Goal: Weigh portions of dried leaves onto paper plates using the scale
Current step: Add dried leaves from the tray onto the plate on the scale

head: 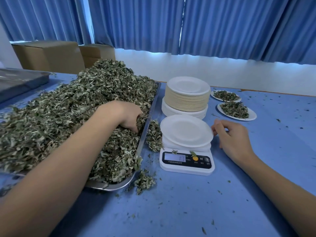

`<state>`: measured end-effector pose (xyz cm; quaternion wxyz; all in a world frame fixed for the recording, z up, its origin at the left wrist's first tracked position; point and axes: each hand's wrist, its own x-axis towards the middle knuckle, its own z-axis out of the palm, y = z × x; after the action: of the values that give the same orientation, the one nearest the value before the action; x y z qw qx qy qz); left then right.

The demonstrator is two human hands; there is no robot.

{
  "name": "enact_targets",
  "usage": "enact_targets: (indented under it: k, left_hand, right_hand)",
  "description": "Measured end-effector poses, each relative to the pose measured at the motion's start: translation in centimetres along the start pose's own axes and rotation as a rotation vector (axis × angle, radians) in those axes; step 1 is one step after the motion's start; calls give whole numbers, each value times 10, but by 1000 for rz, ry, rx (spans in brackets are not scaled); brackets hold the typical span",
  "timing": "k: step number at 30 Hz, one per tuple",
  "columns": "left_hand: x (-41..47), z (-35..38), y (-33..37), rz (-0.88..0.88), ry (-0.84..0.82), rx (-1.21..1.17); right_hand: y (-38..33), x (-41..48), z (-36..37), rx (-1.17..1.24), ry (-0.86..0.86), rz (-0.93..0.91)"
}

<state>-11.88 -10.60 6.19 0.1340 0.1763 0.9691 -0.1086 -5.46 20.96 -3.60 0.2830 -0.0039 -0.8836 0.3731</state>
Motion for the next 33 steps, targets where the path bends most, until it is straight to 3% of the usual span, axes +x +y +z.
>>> enact_targets:
  k: [8, 17, 19, 22, 25, 28, 33]
  left_hand:
    - [-2, 4, -4, 9, 10, -82]
    - [0, 4, -18, 42, 139, -202]
    - [0, 2, -19, 37, 188, -229]
    - [-1, -1, -19, 27, 278, -253]
    - [-1, -3, -19, 21, 358, -298]
    - [0, -5, -19, 4, 420, -326]
    - [-1, -6, -17, -15, 447, -342]
  right_hand:
    - [4, 2, -10, 147, 85, 176]
    - [7, 7, -9, 168, 27, 203]
    - [4, 8, -14, 196, -94, 238]
    - [0, 7, -32, 196, -463, 284]
    - [-3, 3, -48, 230, -687, 237]
    - [-9, 0, -54, 226, -780, 196]
    - [-12, -3, -49, 88, -768, 161]
